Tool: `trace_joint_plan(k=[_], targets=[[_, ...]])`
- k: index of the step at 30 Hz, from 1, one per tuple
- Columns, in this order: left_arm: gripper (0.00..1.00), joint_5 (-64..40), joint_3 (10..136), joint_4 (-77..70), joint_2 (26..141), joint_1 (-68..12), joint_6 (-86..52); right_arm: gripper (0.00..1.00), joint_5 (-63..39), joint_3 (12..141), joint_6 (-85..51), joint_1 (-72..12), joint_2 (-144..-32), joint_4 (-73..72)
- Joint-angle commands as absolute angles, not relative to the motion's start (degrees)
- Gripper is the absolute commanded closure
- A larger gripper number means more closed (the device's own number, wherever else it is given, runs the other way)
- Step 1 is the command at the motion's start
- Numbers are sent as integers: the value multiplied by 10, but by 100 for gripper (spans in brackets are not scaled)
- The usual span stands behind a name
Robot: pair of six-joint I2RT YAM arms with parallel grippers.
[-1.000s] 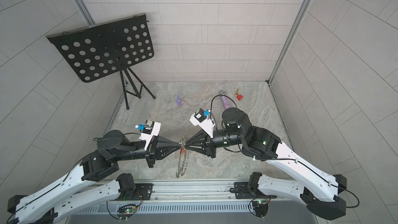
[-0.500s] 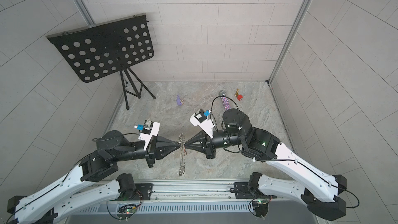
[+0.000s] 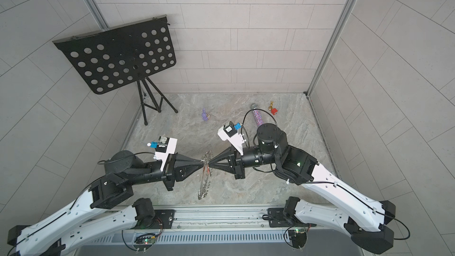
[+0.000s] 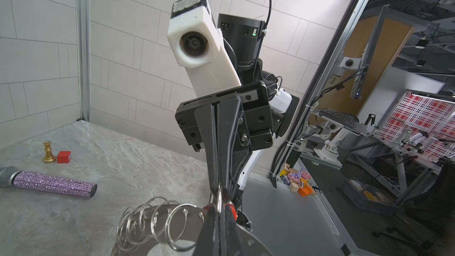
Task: Attach keys to a key ring
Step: Adjust the key on the keyring.
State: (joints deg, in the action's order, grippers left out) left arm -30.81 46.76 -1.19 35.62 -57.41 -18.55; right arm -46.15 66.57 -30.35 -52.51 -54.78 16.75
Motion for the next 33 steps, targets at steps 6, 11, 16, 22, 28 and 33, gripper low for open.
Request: trace_joint_plan(k=[6,11,16,22,28,33], targets=[[100,-333,478,-141,357,-577,-200,100,-486,644,-362,-519,-565,98],[100,-343,480,-161,371,-577,-211,100,-487,646,-368,-517,-569,83],[100,-345,474,-170,378,-577,-220,100,-488,645,-370,-512,-573,70],[100,-335,465,-148,369,-578,-216,96,-478,639,-359,-486,-548,83],[100,-320,446,-128,355,-578,-215,57,-446,648,-309,-464,-503,145],[100,-306,436,-127,346,-577,-218,51,-424,659,-277,-465,-477,177]])
